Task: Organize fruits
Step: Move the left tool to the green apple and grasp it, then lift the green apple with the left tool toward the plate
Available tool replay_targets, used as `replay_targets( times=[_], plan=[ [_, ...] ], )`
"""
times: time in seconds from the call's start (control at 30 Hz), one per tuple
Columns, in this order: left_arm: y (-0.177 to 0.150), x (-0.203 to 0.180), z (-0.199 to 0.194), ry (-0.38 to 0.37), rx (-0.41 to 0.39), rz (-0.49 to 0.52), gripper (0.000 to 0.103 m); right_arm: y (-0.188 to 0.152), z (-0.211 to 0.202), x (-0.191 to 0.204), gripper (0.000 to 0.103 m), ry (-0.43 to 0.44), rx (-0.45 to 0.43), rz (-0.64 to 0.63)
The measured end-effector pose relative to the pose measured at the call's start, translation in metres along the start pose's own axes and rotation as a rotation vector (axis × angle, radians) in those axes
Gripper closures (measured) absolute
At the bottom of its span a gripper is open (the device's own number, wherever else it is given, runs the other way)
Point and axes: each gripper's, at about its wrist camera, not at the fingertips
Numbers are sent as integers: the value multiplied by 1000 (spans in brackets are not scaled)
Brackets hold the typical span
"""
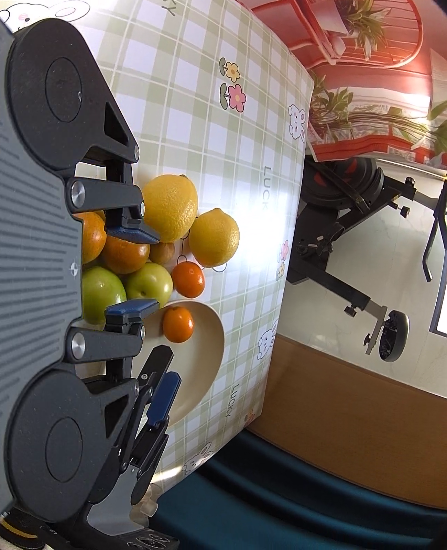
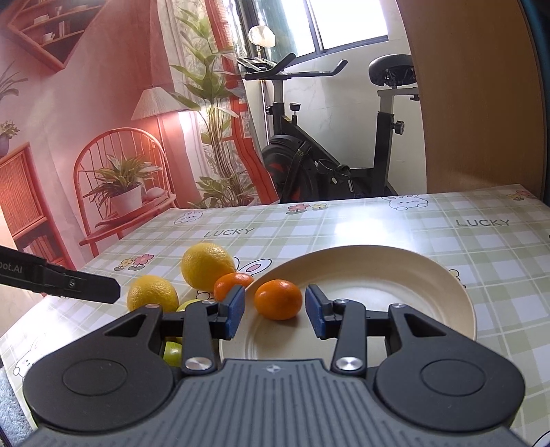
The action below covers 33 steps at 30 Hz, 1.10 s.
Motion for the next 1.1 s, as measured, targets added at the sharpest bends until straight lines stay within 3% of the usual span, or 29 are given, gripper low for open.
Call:
replay_targets(
  times=[0.07,0.27,0.7,1.1],
  plan=[
    [-4,-2,1,10,2,28,66,0,-2,8,61,30,24,-29],
    [-13,6,-5,9,8,-15,66,-8,1,21,61,73,112,-57],
    [-23,10,-11,-8,0,-28,66,-12,8,48,61,149,205,-142],
    [-26,-5,14,-62,103,43,66,-24,25,45,56,170,256,-119]
  ],
)
Point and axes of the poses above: each gripper's, at about its wrist camera, not at the fingertips, and z roughly the way its jaws point, x to its left, y to its top, and after that the axes turned 8 degrees about y, right-handed
